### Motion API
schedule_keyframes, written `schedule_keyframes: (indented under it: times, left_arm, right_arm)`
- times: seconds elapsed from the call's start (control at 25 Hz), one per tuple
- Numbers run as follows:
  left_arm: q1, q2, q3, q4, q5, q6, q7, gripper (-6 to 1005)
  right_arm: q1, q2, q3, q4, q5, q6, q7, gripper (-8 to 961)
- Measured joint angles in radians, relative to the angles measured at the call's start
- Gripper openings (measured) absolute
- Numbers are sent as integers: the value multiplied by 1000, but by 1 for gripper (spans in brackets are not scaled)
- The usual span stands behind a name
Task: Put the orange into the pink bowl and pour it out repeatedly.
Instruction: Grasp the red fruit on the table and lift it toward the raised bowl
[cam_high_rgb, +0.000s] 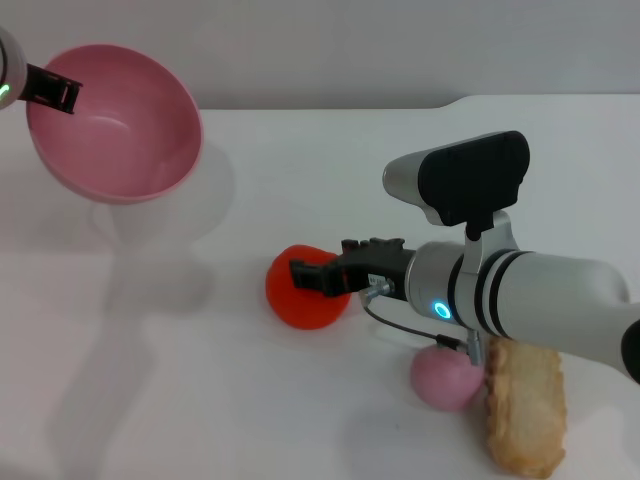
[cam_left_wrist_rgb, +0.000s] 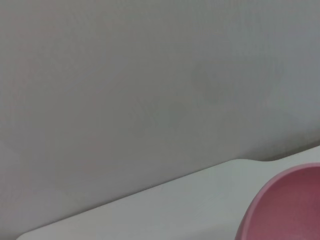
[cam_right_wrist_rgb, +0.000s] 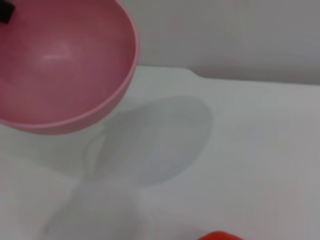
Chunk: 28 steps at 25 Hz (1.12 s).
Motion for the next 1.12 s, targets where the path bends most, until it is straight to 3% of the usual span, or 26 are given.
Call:
schedule_keyframes:
  times: [0.48,0.68,0.8,1.12]
  left_arm:
    - [-5,1,3,9,0,-5,7,41]
    - [-8,1,3,7,1,-6,14,41]
    - [-3,1,2,8,1,-6,22,41]
    - [8,1,1,2,0,-1,25,41]
  right_arm:
    - [49,0,-15,71,70,2,-27,735]
    - [51,1,-17,59,72,4,-78,551]
    - [51,1,-17,49,68,4,-80,311]
    - [11,1,-13,-55,9,29,-91,233]
